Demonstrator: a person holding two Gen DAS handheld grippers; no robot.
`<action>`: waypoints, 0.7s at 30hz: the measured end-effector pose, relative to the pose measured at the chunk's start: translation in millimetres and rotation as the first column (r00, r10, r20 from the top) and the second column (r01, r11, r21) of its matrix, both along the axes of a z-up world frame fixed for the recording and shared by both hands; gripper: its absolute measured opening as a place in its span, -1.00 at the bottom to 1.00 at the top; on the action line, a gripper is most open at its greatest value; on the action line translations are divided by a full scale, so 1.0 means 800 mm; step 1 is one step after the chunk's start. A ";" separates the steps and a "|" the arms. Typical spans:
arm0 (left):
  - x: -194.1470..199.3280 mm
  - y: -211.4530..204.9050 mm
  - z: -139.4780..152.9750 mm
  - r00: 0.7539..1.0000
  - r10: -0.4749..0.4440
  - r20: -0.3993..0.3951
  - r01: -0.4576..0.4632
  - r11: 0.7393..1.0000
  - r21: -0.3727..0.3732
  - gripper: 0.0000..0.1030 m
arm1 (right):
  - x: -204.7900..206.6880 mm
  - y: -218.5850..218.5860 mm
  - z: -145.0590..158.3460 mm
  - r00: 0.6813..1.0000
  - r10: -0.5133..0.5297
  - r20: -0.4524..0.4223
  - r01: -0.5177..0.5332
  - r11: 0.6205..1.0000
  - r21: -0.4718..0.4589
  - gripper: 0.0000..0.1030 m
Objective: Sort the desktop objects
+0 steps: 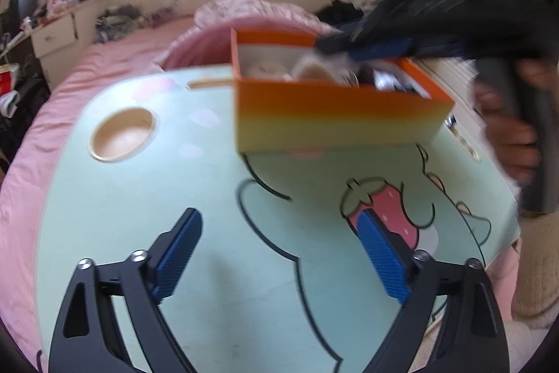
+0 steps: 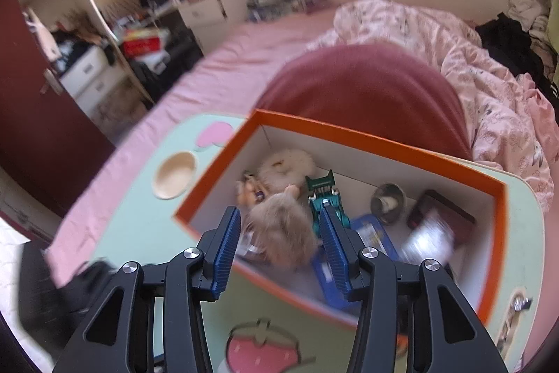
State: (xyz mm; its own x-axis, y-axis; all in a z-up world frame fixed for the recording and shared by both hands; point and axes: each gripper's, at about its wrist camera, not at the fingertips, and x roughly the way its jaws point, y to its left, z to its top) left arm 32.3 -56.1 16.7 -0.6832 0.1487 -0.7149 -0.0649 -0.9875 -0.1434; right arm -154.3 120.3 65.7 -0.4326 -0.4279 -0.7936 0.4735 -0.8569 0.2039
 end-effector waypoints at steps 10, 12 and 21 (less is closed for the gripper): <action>0.040 -0.033 0.062 0.908 0.073 -0.413 -0.070 0.997 0.023 0.71 | 0.042 0.062 0.027 0.990 -0.072 -0.125 0.050 0.985 -0.167 -0.57; 0.035 -0.021 0.077 0.905 0.054 -0.422 -0.085 0.995 -0.054 0.72 | 0.079 0.085 0.044 0.979 -0.081 -0.187 0.042 0.978 -0.205 -0.56; -0.099 0.041 0.126 0.979 -0.177 -0.097 0.173 0.984 -0.044 0.17 | 0.162 0.124 -0.037 0.999 -0.006 -0.041 -0.005 0.964 -0.267 -0.49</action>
